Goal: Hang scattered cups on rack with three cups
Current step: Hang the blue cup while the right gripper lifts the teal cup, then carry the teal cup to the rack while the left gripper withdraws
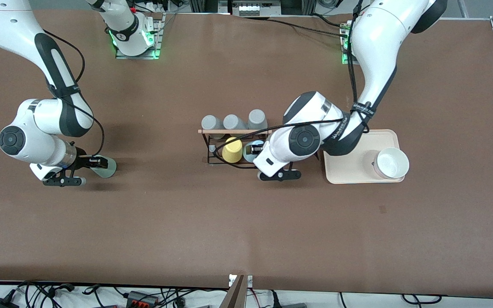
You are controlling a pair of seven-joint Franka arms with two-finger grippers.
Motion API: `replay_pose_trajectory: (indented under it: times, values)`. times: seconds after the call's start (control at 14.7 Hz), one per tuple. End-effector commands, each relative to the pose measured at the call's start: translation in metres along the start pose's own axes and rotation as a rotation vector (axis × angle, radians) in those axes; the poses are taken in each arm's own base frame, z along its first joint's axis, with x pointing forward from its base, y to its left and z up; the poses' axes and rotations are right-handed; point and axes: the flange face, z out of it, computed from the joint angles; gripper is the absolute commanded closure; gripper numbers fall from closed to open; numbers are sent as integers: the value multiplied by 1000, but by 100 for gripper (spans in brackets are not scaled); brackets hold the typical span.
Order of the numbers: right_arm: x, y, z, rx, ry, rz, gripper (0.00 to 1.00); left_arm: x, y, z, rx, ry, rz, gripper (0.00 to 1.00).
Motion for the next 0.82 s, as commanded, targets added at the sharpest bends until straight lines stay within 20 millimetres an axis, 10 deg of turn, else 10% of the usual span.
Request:
replay_pose_trajectory:
  times: [0.0,0.2,0.41,0.75]
  values:
    - [9,-47,-66,-9,-1,-64,70,40,-89,-85,31,99,-98,0]
    - [19,-110,-129,-15,-15,-26,70,55,-176,-148,60,91,-30,0]
    - [11,-187,-166,-25,-24,20,70,39,-213,-185,105,50,-16,0]
    - [-22,-314,-180,0,6,131,70,-9,-214,-178,192,94,15,0]
